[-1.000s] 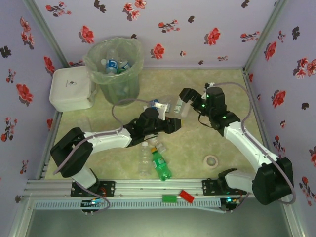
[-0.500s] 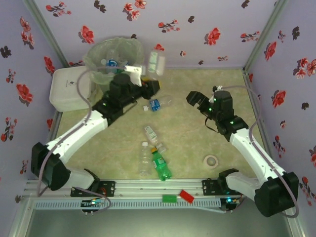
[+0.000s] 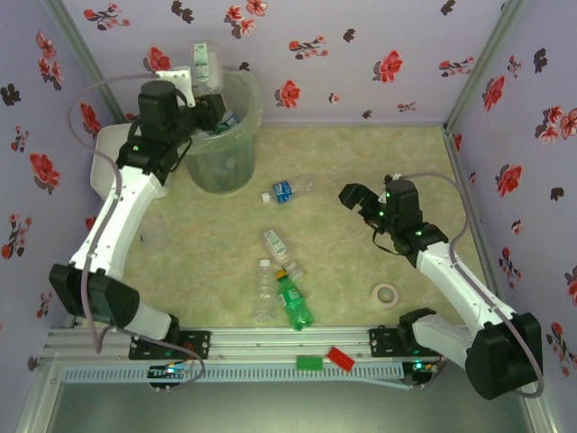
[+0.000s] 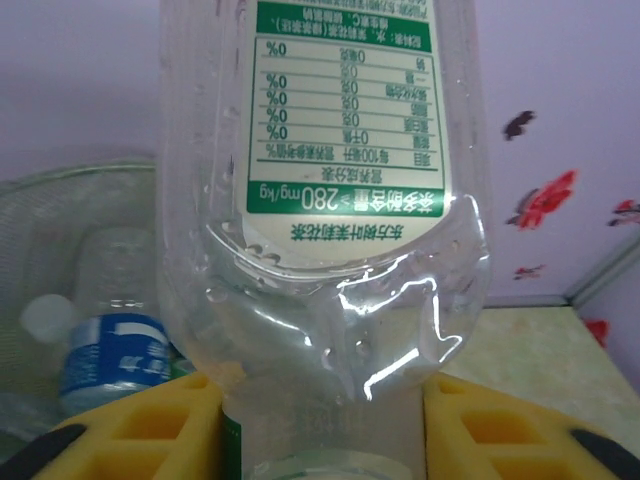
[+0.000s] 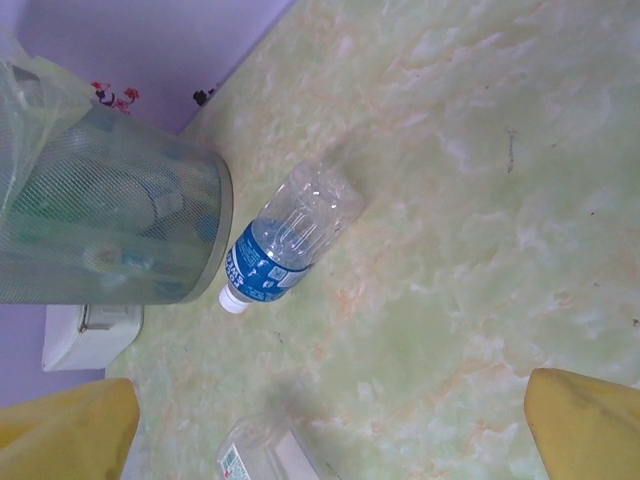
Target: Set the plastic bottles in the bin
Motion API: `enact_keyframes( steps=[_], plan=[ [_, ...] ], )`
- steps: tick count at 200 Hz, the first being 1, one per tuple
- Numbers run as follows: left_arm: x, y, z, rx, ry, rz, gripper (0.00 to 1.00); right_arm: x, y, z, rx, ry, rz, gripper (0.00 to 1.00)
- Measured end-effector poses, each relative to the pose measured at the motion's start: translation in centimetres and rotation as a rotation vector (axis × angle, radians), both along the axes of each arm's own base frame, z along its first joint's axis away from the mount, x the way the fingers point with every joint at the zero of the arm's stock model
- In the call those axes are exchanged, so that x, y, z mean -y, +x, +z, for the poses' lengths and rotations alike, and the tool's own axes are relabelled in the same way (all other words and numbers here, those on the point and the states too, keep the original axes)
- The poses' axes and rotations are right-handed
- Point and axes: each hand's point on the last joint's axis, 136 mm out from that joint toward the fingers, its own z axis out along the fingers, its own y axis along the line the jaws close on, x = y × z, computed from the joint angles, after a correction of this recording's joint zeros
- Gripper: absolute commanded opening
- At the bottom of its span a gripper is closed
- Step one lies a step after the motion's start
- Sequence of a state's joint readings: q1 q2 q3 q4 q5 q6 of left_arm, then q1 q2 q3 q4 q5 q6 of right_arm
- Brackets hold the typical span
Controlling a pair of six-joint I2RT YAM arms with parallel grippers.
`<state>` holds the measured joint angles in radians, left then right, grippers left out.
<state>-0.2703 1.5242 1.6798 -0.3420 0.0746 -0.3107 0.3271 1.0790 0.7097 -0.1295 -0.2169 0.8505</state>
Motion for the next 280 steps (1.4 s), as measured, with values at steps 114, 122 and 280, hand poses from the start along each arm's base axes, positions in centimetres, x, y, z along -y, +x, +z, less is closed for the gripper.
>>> enact_keyframes(
  steps=[114,122,280],
  plan=[
    [-2.2,2.7,-6.6,-0.242,0.105,0.055,1.00,-1.2,0.7,-1.6,-0.054,0.056,0.021,1.00],
    [-2.1,2.5,-6.2,-0.233,0.103,0.054,1.00,-1.2,0.7,-1.5,-0.051,0.056,0.021,1.00],
    [13.8,-8.8,-6.1,-0.034,0.116,-0.555,1.00,-3.3,2.1,-3.5,-0.127,0.043,0.099,1.00]
  ],
)
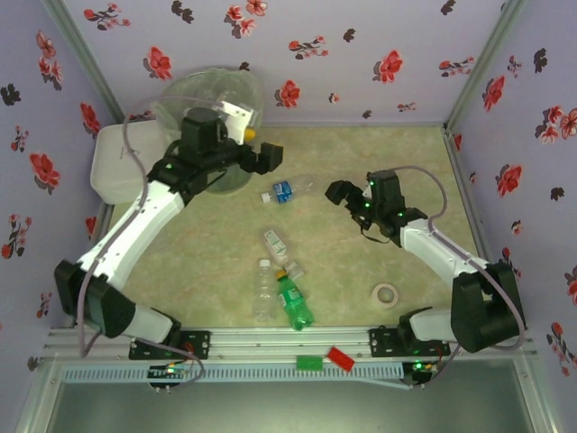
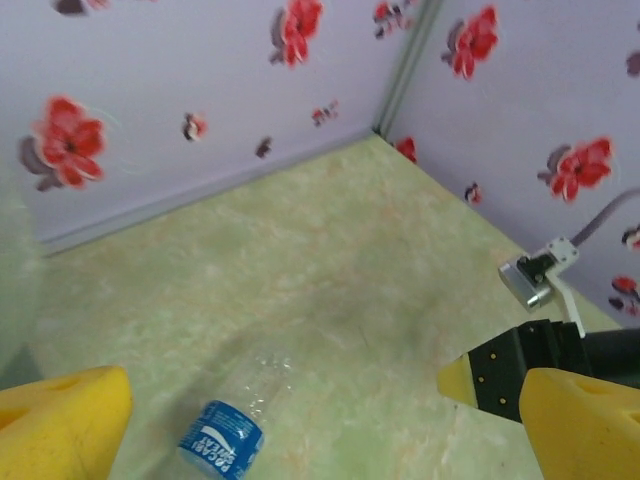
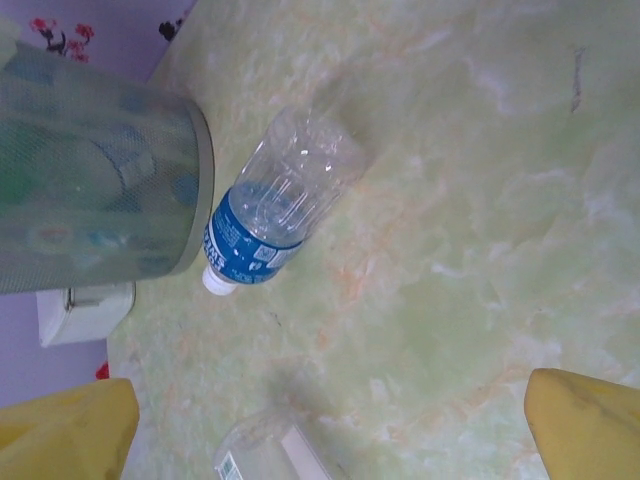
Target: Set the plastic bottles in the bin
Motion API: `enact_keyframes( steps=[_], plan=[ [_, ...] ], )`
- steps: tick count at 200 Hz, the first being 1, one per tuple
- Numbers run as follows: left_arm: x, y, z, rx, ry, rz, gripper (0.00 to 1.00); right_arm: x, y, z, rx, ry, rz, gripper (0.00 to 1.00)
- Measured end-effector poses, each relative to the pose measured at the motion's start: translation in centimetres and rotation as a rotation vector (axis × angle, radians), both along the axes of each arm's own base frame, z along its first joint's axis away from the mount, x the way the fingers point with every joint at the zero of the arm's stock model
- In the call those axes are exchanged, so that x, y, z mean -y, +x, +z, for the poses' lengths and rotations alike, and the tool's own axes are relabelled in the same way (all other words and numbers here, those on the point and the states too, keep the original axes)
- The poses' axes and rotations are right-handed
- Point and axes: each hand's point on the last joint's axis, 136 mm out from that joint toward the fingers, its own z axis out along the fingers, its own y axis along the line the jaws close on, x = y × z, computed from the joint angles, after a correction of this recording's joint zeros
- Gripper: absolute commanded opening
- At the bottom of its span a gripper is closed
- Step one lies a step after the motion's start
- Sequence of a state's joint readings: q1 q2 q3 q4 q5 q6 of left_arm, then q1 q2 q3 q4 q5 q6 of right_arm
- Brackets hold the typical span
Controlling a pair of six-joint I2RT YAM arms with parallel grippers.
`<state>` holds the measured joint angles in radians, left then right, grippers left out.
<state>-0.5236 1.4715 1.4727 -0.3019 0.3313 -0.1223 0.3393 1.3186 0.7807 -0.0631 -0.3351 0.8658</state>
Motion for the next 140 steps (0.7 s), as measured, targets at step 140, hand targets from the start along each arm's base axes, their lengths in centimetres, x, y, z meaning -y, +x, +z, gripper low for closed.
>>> enact_keyframes(
  steps=[140],
  plan=[
    [6.6,8.4,-22.6,-0.323,0.470,-0.069,1.00,2.2,-6.2,0.5,0.076,-0.054,0.062,1.00]
  ],
)
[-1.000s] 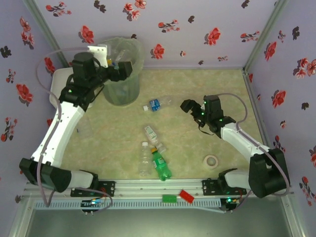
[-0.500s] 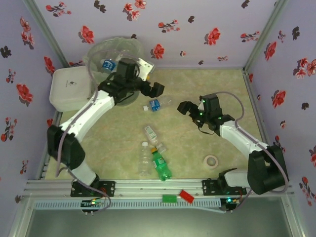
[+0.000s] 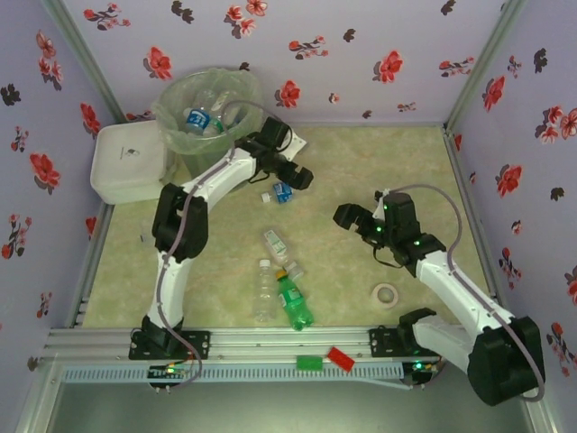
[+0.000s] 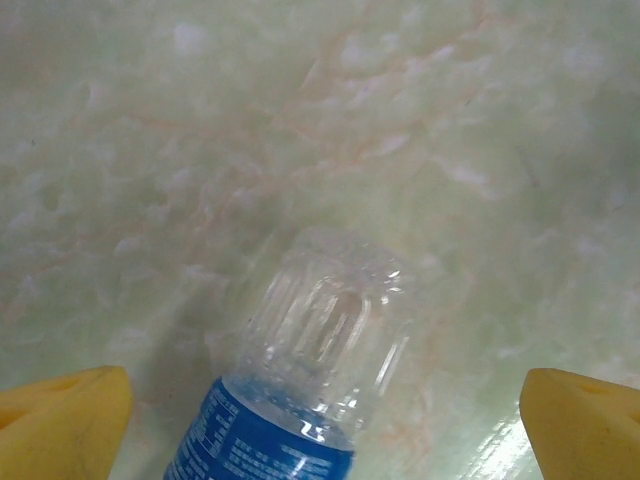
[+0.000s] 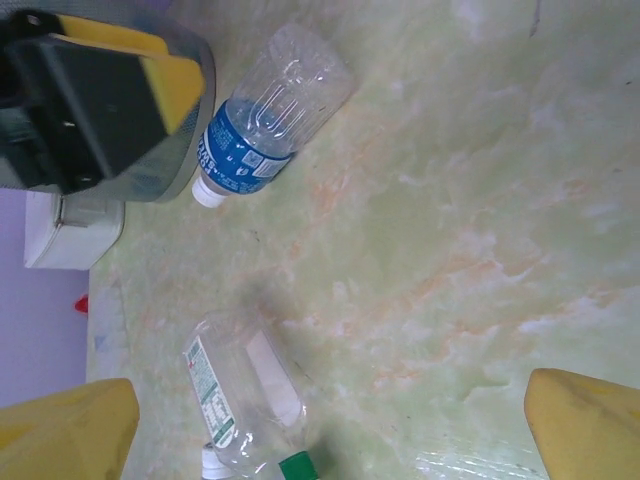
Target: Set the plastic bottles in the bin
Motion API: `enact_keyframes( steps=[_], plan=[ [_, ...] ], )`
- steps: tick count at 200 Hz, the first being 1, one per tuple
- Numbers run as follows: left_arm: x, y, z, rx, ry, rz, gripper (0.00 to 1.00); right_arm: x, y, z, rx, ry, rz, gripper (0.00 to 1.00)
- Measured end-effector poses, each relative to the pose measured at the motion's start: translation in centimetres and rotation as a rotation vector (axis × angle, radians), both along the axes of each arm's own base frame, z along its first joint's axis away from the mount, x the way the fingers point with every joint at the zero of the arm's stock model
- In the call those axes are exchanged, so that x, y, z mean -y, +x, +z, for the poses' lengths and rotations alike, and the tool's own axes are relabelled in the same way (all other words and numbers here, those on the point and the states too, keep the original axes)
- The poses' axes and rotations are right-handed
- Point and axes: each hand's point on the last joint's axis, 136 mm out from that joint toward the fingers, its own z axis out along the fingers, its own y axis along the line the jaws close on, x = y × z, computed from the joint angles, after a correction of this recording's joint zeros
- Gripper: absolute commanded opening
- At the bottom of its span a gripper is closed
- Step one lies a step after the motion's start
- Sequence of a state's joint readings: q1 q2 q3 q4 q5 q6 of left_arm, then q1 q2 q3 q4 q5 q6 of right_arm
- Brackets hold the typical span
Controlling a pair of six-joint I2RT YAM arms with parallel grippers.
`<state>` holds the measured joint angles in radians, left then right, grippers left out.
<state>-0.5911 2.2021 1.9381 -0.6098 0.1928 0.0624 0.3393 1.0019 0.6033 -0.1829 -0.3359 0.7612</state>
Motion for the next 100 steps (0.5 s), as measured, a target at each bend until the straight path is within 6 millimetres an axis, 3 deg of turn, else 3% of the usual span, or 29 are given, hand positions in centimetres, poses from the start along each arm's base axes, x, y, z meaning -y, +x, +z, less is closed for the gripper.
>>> enact_keyframes(
  steps=[59,100],
  plan=[
    [-1.2,-0.8,-4.5,-0.097,0.111,-0.005,1.00,0.2,0.1,-0.8,-0.018,-0.017,-0.008,1.00],
    [-1.5,-1.5,-6.1,-0.135,0.147,-0.006,1.00,0.2,0.1,-1.0,-0.025,-0.021,-0.010,1.00]
  ],
)
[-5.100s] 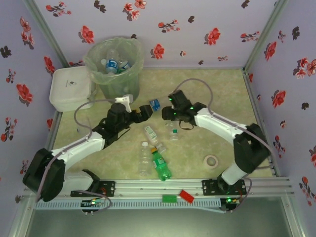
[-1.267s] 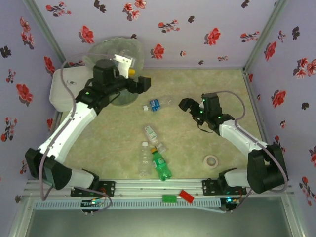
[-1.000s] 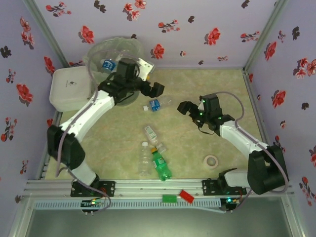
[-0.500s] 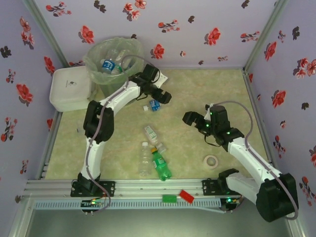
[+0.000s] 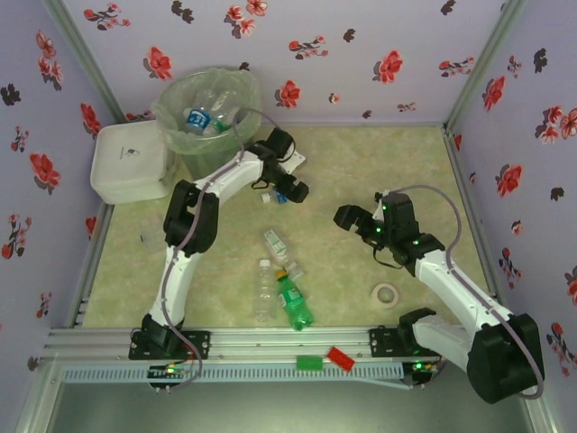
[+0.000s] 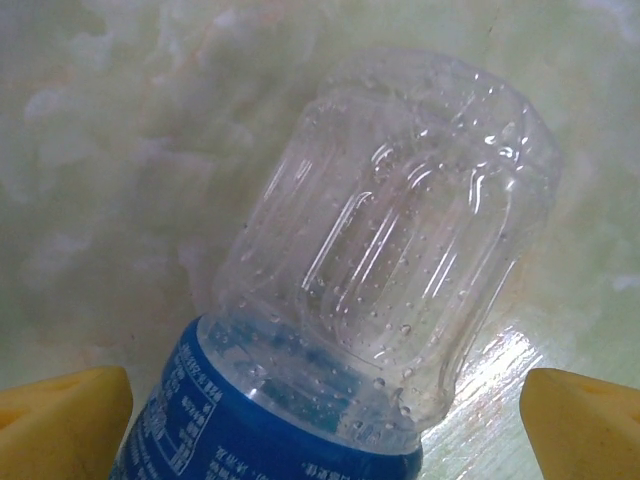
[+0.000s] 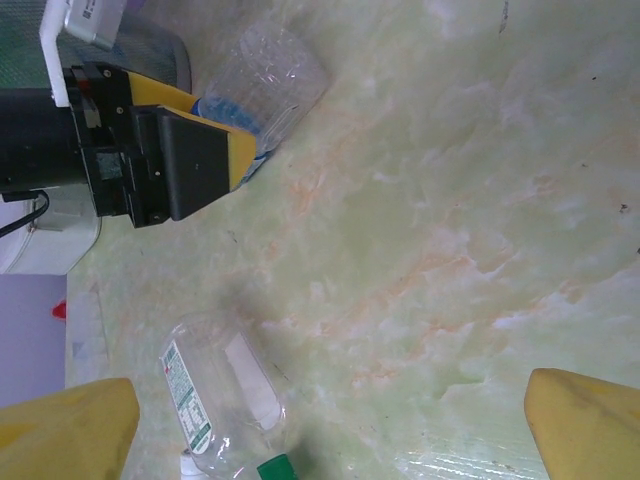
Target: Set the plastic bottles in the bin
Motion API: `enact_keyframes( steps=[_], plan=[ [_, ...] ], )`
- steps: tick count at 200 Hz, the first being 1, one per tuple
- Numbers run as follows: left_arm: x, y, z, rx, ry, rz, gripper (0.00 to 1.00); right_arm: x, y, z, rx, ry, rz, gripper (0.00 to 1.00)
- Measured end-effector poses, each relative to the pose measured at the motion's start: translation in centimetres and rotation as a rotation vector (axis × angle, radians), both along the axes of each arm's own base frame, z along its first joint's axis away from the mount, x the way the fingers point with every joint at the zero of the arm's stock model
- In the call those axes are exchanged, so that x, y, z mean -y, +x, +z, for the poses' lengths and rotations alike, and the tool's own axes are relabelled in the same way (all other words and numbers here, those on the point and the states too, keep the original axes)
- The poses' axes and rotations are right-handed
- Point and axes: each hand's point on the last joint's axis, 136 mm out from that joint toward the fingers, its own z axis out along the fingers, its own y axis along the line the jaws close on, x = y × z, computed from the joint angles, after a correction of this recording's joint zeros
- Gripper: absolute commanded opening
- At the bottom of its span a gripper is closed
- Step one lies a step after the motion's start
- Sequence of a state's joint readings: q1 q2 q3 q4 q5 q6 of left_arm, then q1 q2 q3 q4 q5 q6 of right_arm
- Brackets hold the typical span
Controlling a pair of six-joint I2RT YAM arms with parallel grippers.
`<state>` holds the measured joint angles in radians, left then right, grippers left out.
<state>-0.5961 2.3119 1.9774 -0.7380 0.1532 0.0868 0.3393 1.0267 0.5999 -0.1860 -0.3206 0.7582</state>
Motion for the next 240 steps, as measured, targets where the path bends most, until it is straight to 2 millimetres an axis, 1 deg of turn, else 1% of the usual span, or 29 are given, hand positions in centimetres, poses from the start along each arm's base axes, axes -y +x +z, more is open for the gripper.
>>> enact_keyframes(
  steps=[32,70,83,105,128,156,177,192,199,210,225,236,240],
  plan=[
    [0.4,-0.4,-1.1,-0.014,0.015,-0.009,0.99,0.1,0.0,-0.1,-0.001,-0.003,-0.003,1.00],
    [0.9,-0.5,-2.4,-0.025,0.032,-0.022,0.94,0.5,-0.3,-0.3,-0.011,-0.026,-0.014,1.00],
    [1.0,-0.4,-2.7,-0.022,0.037,-0.025,0.90,0.7,-0.4,-0.2,-0.008,-0.032,-0.020,1.00],
    [1.0,-0.3,-3.0,-0.017,0.048,-0.037,0.77,1.0,-0.5,-0.2,-0.002,-0.046,-0.023,1.00],
    [1.1,-0.4,-2.9,-0.016,0.050,-0.044,0.67,1.1,-0.6,-0.3,-0.008,-0.054,-0.028,1.00],
    [1.2,-0.3,-2.7,-0.012,0.048,-0.046,0.63,1.2,-0.7,-0.5,-0.016,-0.059,-0.030,1.00],
    [1.2,-0.3,-2.3,-0.005,0.042,-0.045,0.57,1.2,-0.6,-0.5,-0.015,-0.059,-0.030,1.00],
    [1.3,-0.1,-1.0,0.017,0.028,-0.044,0.53,1.2,-0.6,-0.5,-0.014,-0.057,-0.031,1.00],
    [1.5,0.1,0.0,0.033,0.015,-0.041,0.51,1.2,-0.6,-0.4,-0.013,-0.056,-0.031,1.00],
    [1.6,0.3,1.9,0.066,-0.011,-0.037,0.44,1.2,-0.5,-0.4,-0.011,-0.054,-0.033,1.00],
    [1.9,0.8,5.5,0.124,-0.067,-0.030,0.37,1.1,-0.4,-0.3,-0.008,-0.052,-0.033,1.00],
    [2.0,1.0,8.5,0.169,-0.119,-0.017,0.33,1.1,-0.4,-0.3,-0.005,-0.050,-0.033,1.00],
    [2.1,1.1,9.7,0.187,-0.140,-0.014,0.29,1.1,-0.4,-0.2,-0.003,-0.050,-0.033,1.00]
  ],
)
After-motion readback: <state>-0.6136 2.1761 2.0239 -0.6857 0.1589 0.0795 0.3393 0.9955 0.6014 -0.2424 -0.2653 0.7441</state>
